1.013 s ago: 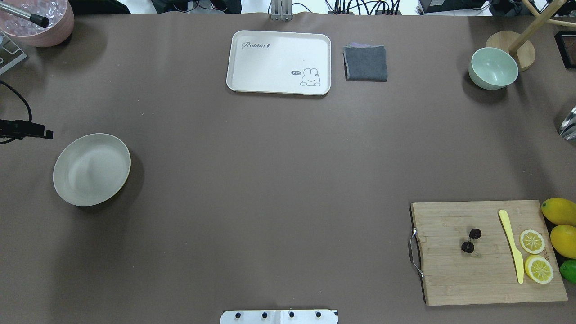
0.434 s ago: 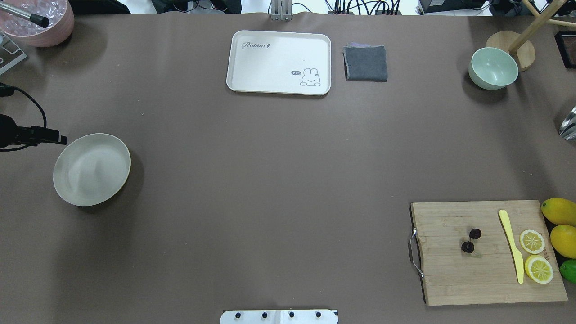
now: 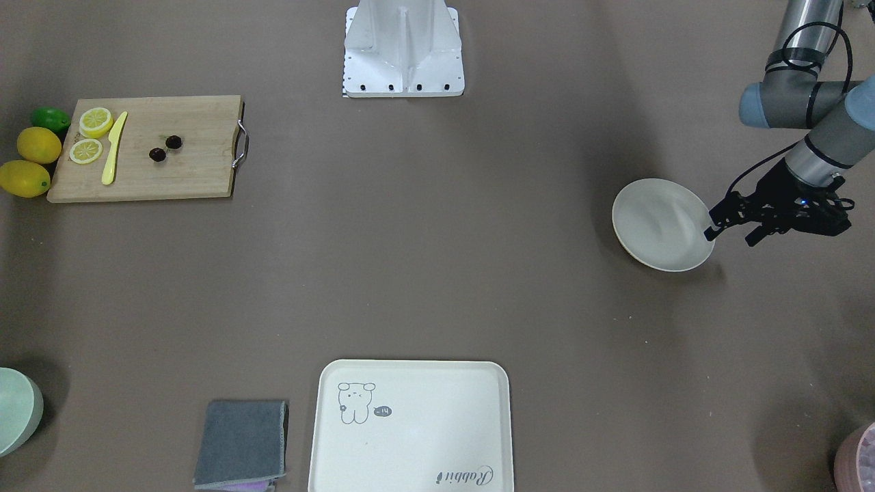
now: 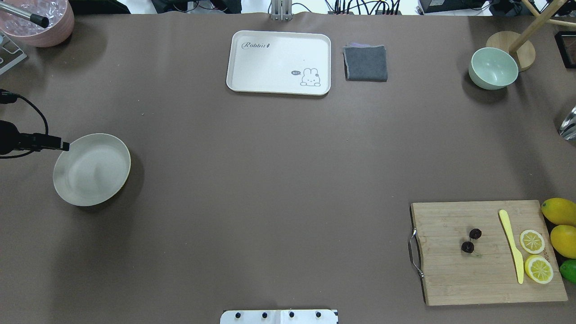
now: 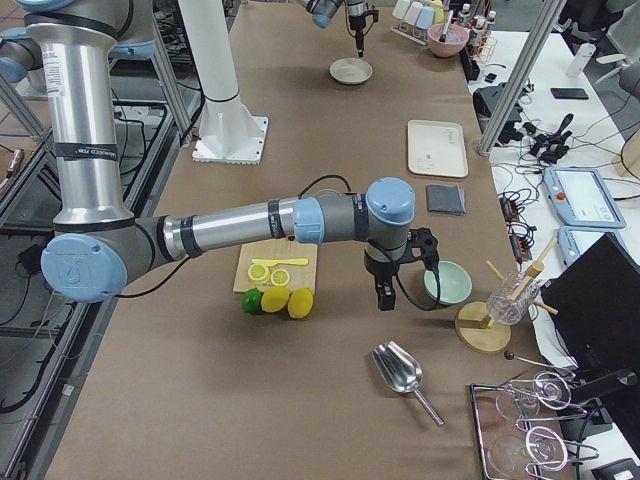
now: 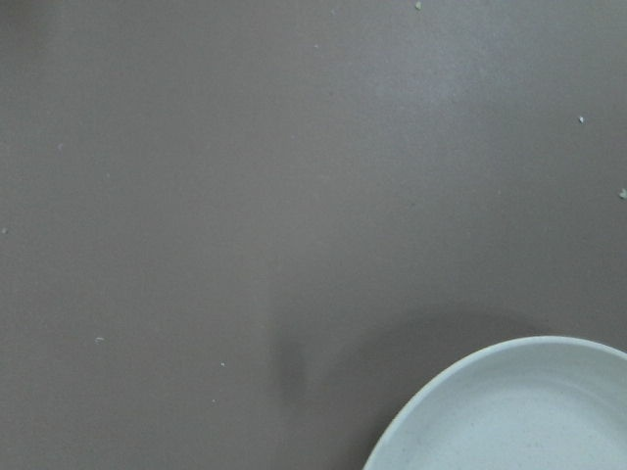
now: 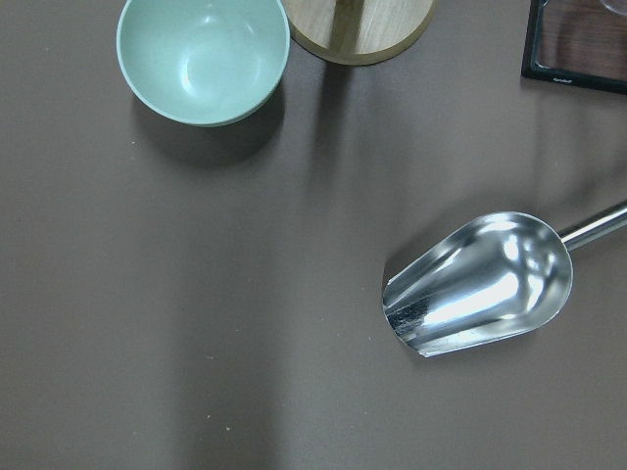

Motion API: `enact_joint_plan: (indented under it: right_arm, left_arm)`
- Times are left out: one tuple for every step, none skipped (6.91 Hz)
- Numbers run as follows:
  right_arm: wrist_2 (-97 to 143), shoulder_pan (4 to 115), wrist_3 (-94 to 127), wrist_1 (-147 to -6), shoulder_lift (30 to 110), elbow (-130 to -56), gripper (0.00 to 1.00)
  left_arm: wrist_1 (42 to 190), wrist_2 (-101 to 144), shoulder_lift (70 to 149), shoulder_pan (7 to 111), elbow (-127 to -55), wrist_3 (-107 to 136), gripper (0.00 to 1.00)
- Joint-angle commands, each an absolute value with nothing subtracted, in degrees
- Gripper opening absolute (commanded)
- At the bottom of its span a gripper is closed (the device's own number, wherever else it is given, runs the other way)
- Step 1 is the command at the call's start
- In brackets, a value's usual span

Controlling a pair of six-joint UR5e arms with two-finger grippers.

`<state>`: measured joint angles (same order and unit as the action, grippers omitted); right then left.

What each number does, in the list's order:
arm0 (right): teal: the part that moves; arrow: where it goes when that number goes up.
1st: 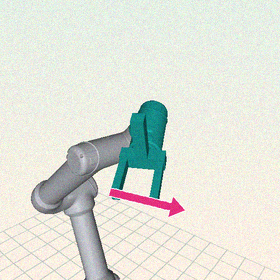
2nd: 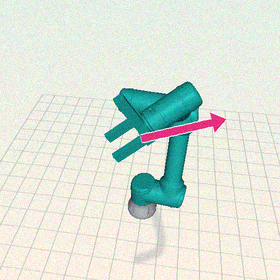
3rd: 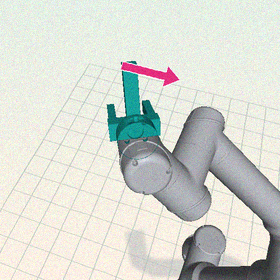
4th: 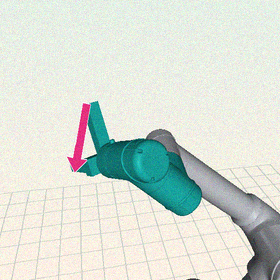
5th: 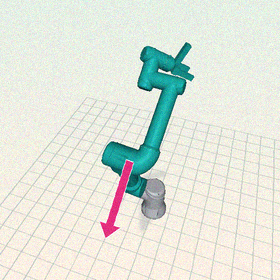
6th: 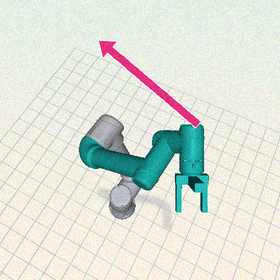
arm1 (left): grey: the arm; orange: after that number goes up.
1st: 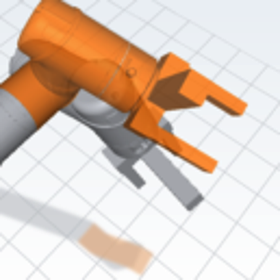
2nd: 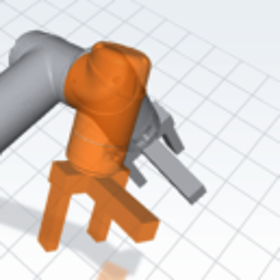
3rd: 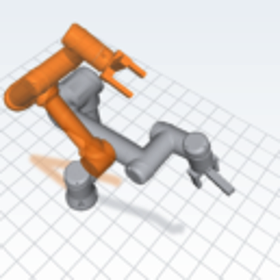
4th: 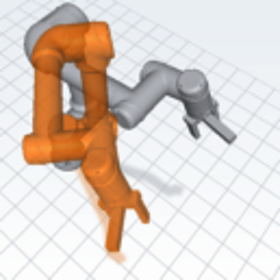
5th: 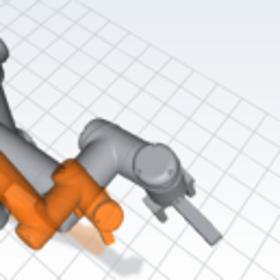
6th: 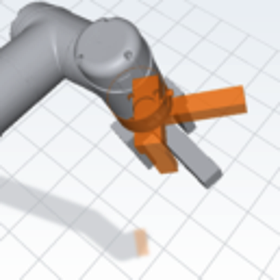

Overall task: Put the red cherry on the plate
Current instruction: 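Move the left gripper down to the rim of the white plate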

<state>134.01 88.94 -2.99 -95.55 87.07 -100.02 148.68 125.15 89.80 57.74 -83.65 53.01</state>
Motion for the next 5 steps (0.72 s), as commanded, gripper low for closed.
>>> enact_joint_plan:
  right_arm:
    - [134.0,88.9,-3.0,-95.6,87.1,-100.0,1.00]
    - [134.0,88.9,-3.0,-95.5,87.0,-100.0,1.00]
    - [134.0,88.9,-3.0,-95.6,87.0,-100.0,1.00]
    - [134.0,88.9,-3.1,-95.6,86.9,-99.8,1.00]
    - [133.9,88.9,-3.1,-95.5,86.9,-99.8,1.00]
  left_arm:
    - [150.0,125.0,89.6,56.6,-83.1,53.3,0.97]
    - [150.3,122.4,89.4,54.9,-83.1,54.7,0.96]
    - [152.1,120.0,89.3,52.7,-83.0,56.8,0.96]
    - [152.4,120.0,89.2,52.6,-83.1,56.9,0.93]
    - [152.4,120.0,88.9,52.6,-83.1,56.8,0.81]
